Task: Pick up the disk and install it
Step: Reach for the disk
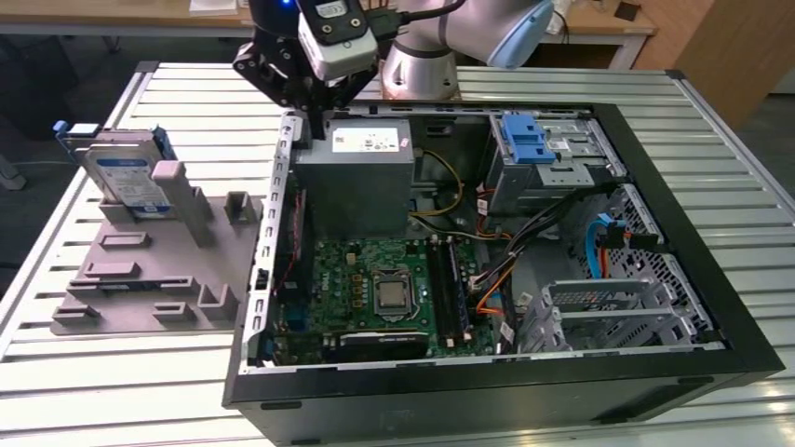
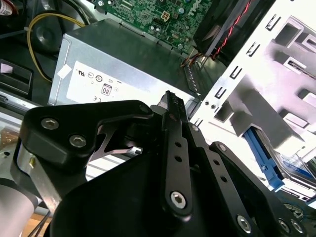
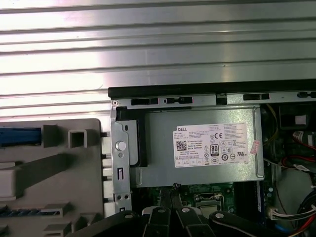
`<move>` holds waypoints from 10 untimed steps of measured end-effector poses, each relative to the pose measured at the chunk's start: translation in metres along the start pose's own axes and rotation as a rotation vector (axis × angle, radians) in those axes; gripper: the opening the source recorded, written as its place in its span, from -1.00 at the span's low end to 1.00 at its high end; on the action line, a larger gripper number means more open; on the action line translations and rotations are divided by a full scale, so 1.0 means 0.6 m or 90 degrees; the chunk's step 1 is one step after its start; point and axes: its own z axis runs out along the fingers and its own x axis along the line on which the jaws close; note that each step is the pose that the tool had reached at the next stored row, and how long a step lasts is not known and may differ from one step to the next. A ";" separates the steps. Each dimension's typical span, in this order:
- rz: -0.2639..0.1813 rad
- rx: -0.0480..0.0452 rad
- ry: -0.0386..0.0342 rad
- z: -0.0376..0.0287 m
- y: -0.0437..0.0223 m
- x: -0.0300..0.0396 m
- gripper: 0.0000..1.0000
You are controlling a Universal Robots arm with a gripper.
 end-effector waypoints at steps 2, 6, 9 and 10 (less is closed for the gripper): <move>0.000 0.0000 0.0000 0.001 0.000 0.001 -0.79; 0.000 0.0000 0.0000 0.001 0.000 0.004 -0.79; 0.000 0.0000 0.0000 0.002 -0.001 0.005 -0.79; 0.000 0.0000 0.0000 0.002 -0.001 0.006 -0.79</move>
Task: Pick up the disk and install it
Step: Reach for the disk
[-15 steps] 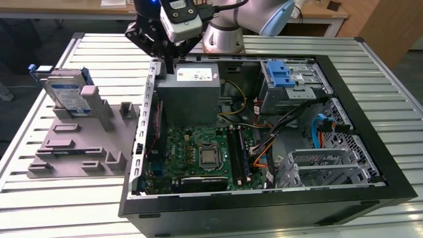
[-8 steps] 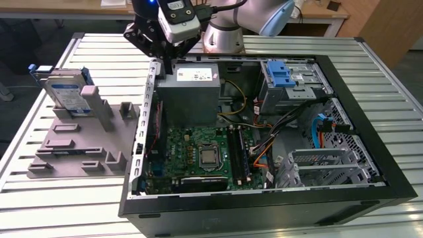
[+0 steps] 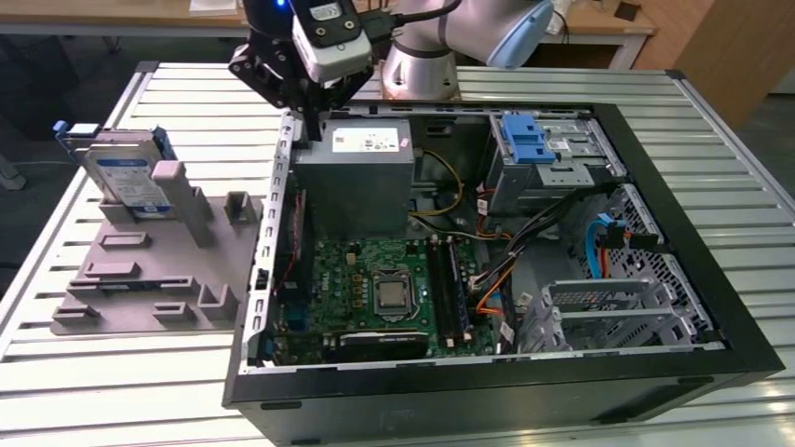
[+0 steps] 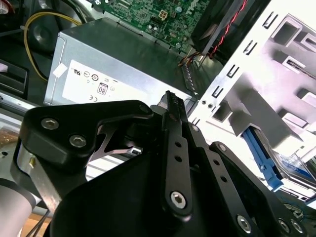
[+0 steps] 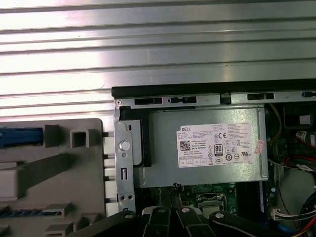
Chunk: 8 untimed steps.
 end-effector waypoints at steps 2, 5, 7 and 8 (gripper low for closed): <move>0.000 0.0000 0.0000 0.000 0.000 0.001 -0.79; 0.000 0.0000 0.0000 0.001 0.000 0.003 -0.79; 0.000 0.0000 0.0000 0.002 0.000 0.004 -0.79; 0.000 0.0000 0.0000 0.002 0.000 0.005 -0.79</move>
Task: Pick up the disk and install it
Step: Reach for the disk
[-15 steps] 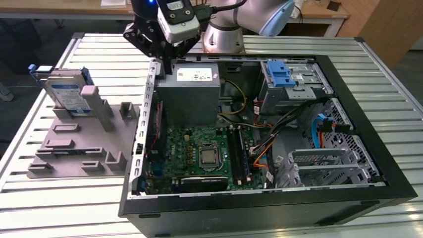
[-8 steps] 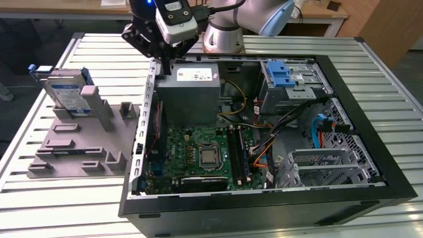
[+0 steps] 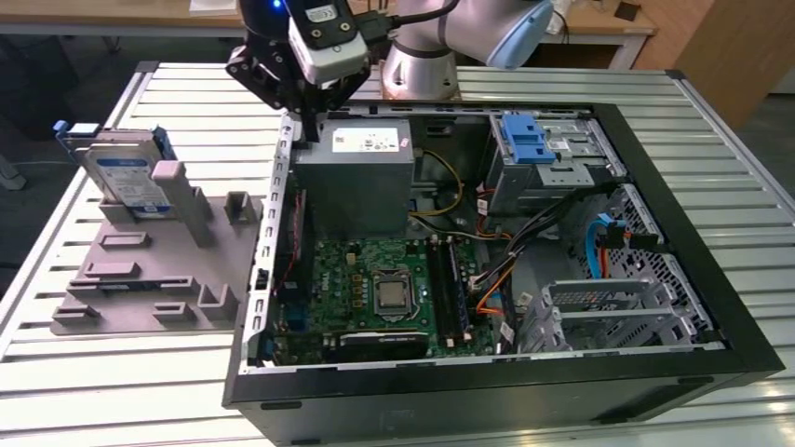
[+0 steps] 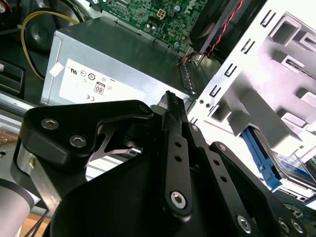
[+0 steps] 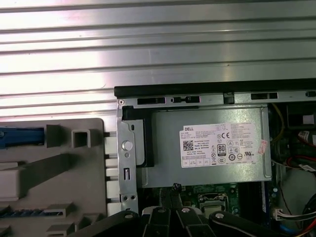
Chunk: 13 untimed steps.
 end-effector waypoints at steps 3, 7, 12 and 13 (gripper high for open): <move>0.000 0.0000 0.0000 0.001 0.000 0.002 -0.79; 0.000 0.0000 0.0000 0.002 0.000 0.004 -0.79; 0.000 0.0000 0.0000 0.003 -0.001 0.007 -0.79; 0.000 0.0000 0.0000 0.003 -0.001 0.008 -0.79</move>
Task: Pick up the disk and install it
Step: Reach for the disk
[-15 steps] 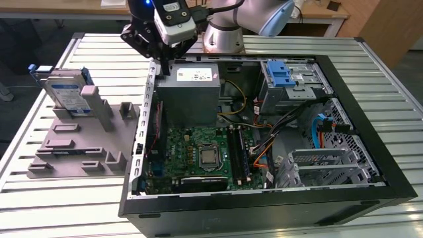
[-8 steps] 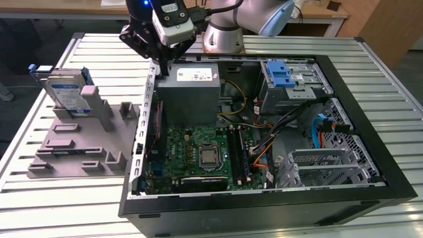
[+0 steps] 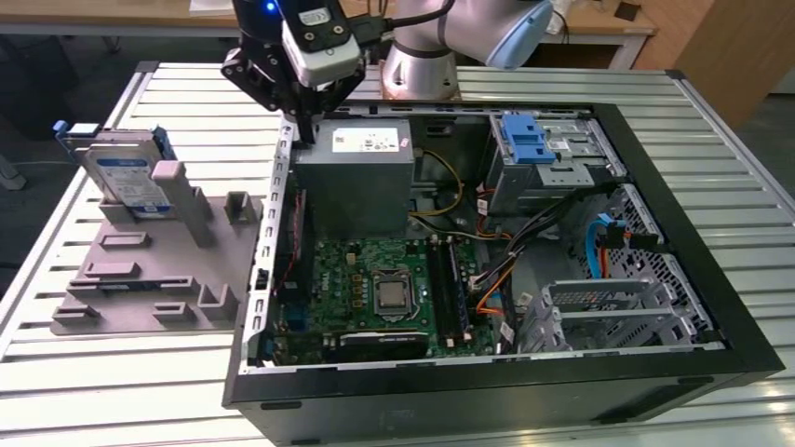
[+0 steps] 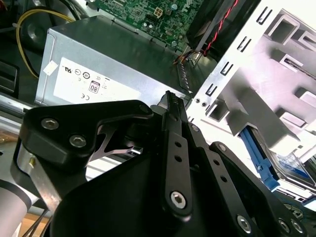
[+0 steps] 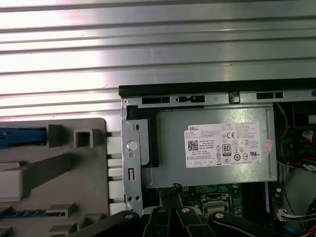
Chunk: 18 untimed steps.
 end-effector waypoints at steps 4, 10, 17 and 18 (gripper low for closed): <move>0.000 0.0000 0.0000 0.001 0.000 0.002 -0.79; 0.000 0.0000 0.0000 0.002 -0.001 0.006 -0.79; 0.000 0.0000 0.0001 0.004 -0.001 0.009 -0.79; 0.000 0.0000 0.0001 0.005 -0.001 0.010 -0.79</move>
